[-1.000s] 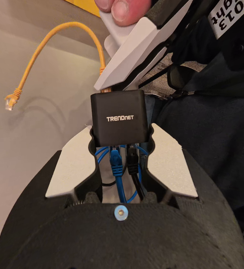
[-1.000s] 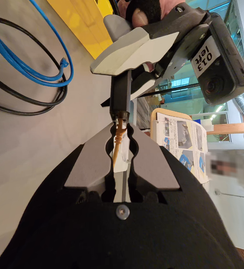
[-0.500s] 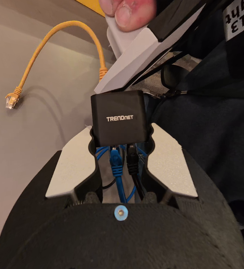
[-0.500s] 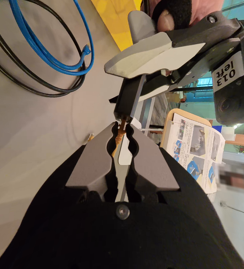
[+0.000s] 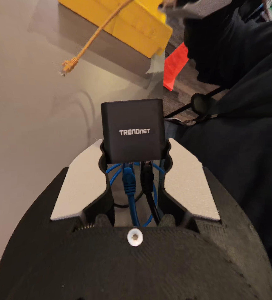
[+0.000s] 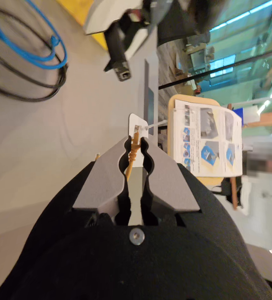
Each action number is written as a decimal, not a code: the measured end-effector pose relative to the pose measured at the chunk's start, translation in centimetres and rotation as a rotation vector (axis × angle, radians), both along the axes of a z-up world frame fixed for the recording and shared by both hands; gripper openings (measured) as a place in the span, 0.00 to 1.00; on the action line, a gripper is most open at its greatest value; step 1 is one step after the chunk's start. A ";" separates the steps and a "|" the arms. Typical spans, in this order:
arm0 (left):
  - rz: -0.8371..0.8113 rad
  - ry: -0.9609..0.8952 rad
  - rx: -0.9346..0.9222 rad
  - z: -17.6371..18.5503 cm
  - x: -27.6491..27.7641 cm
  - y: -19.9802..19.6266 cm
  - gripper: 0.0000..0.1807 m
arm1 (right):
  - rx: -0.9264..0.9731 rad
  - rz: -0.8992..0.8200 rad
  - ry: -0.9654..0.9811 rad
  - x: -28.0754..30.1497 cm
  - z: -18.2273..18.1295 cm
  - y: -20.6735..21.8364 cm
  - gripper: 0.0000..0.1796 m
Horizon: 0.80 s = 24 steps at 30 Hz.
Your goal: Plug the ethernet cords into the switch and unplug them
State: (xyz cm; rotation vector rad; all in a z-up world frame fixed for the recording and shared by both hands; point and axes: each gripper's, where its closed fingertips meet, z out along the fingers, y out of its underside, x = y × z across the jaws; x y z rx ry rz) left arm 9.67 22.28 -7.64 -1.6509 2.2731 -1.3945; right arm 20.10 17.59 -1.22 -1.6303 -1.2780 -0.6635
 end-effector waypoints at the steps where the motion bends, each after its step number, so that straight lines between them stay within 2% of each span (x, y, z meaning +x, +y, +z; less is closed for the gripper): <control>1: 0.008 -0.021 -0.019 0.5 0.1 0.1 0.38 | 0.022 -0.023 0.068 0.8 1.4 -0.4 0.05; 6: 0.067 -0.086 0.017 1.6 0.3 0.8 0.38 | 0.127 -0.206 0.257 7.7 6.5 -3.7 0.06; 10: 0.107 -0.093 0.025 1.5 0.2 1.3 0.38 | 0.212 -0.376 0.325 13.0 8.7 -8.1 0.06; 12: 0.112 -0.092 0.036 1.3 0.2 1.3 0.38 | 0.224 -0.474 0.342 15.4 8.6 -10.5 0.06; 20: 0.127 -0.080 0.079 0.4 0.3 1.3 0.38 | 0.183 -0.887 0.295 22.1 1.3 -17.9 0.06; 24: 0.132 -0.081 0.088 0.3 0.3 1.3 0.38 | 0.138 -0.968 0.378 22.7 -3.2 -18.7 0.05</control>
